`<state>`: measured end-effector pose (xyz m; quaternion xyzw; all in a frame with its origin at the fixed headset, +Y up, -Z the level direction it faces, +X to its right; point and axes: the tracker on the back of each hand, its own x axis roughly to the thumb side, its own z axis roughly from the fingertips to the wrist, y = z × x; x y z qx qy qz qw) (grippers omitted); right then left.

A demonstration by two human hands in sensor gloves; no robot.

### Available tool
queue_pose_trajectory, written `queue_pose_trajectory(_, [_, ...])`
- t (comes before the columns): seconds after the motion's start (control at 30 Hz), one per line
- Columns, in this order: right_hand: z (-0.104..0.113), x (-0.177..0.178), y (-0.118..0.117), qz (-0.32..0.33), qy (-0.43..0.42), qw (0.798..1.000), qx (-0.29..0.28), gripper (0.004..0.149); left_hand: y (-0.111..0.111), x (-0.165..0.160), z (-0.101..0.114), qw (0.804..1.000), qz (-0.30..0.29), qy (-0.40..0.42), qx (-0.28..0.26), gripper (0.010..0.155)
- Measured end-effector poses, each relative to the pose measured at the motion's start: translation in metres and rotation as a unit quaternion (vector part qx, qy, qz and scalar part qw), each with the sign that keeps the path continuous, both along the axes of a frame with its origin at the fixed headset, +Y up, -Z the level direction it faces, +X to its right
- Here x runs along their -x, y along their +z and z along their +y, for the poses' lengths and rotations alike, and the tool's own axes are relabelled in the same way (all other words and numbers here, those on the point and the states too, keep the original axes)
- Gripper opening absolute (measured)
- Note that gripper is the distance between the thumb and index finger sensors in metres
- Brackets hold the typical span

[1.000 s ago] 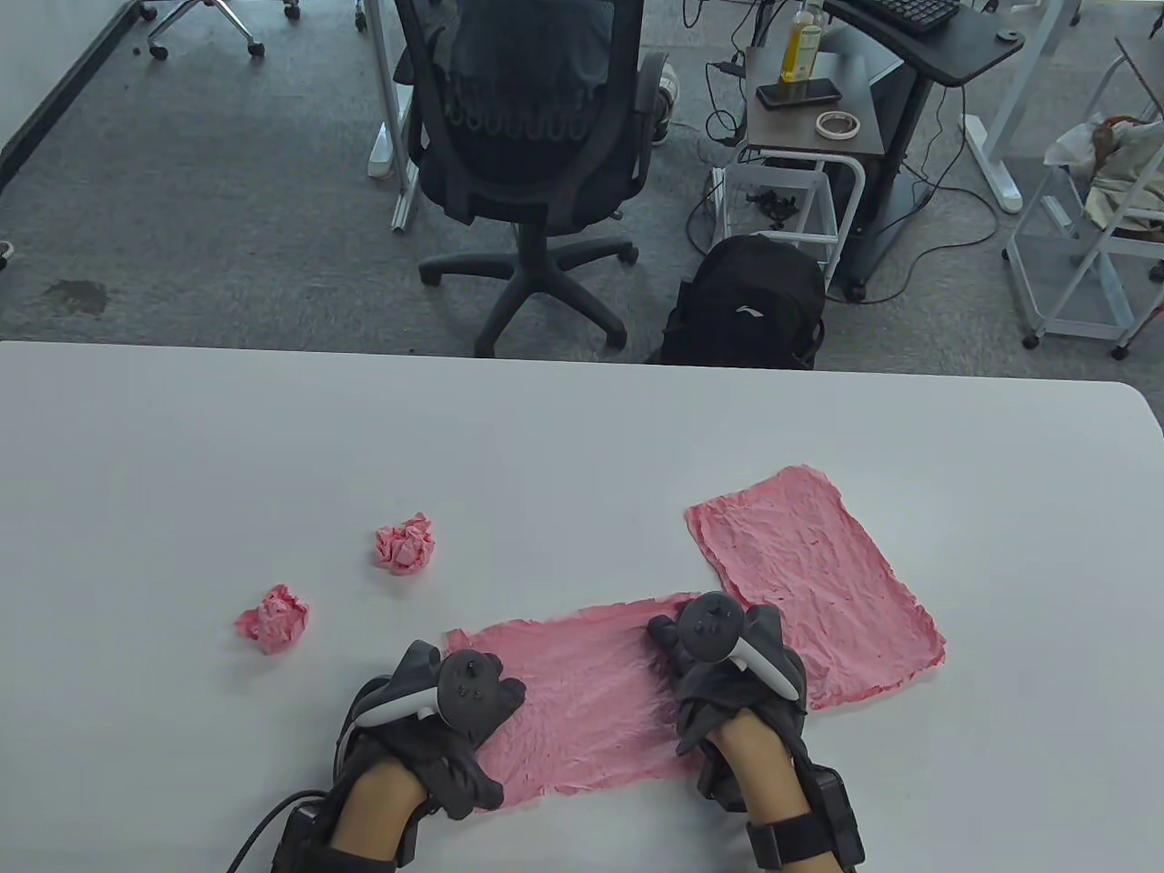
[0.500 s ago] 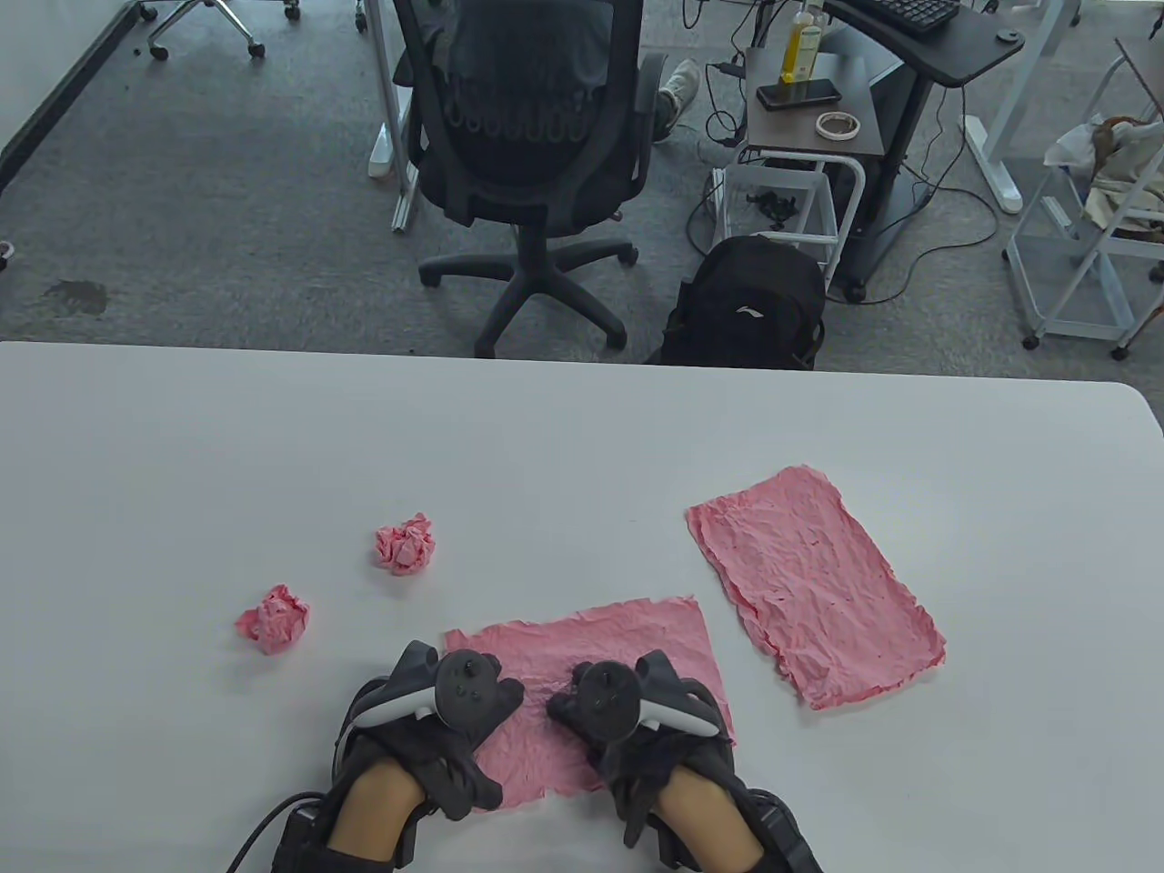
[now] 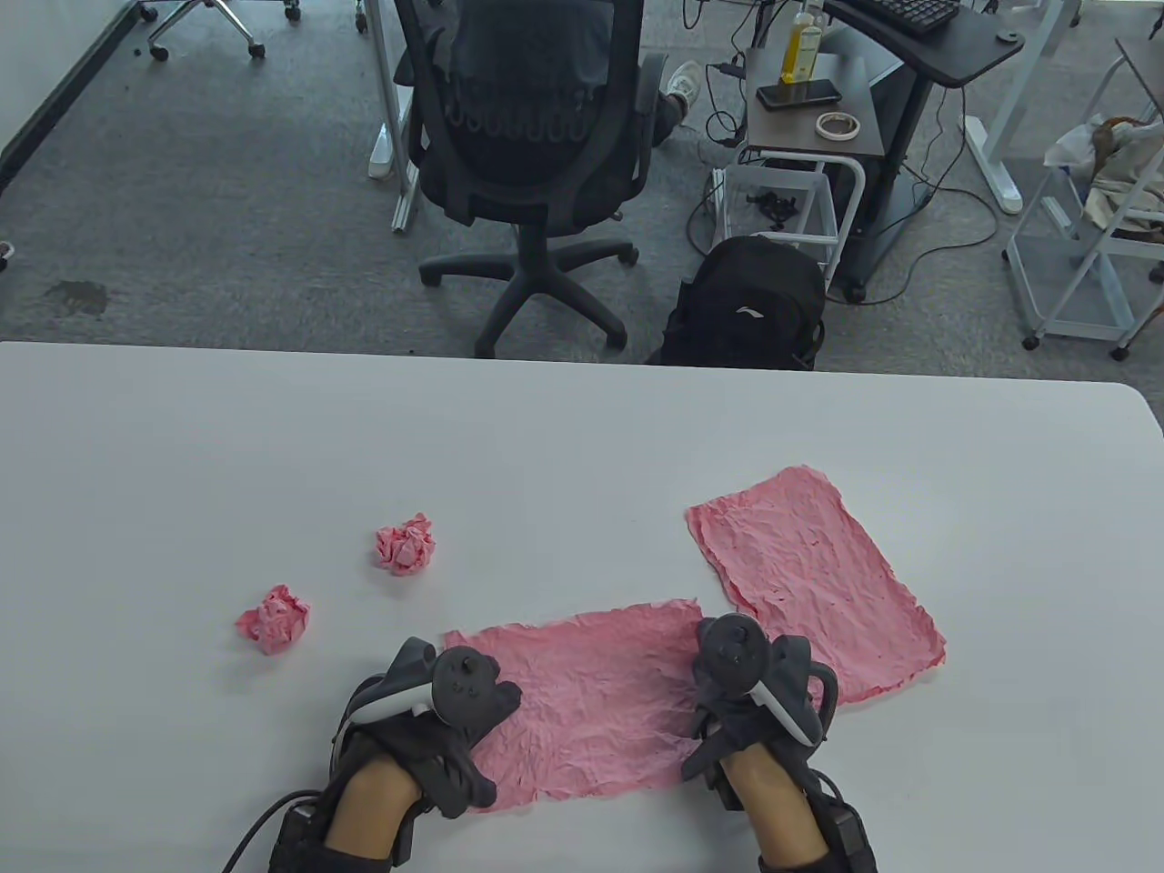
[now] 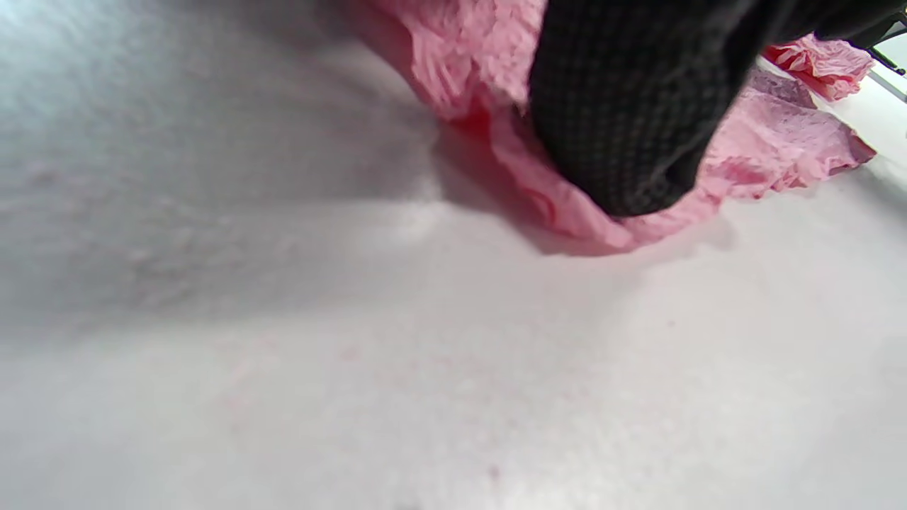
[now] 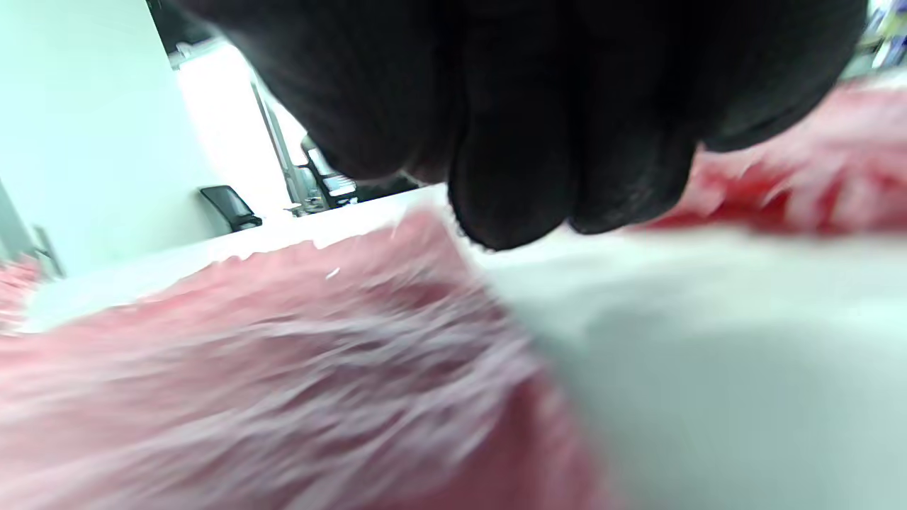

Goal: Flatten crumpled papers and stack

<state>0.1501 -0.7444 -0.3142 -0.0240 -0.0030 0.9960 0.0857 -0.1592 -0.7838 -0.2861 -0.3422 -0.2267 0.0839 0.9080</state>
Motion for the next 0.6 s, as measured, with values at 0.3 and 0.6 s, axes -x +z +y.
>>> queue_pose_trajectory(0.3, [-0.017,0.02,-0.009,-0.007,0.107,0.993,0.05,0.048,0.0,0.0,0.001,1.0,-0.001,0.01,-0.001,0.098])
queue_pose_trajectory(0.6, [-0.001,0.0,0.004,0.035,-0.147,0.987,-0.062,0.039,0.0,0.002,0.0,1.0,0.001,0.019,0.0,0.097])
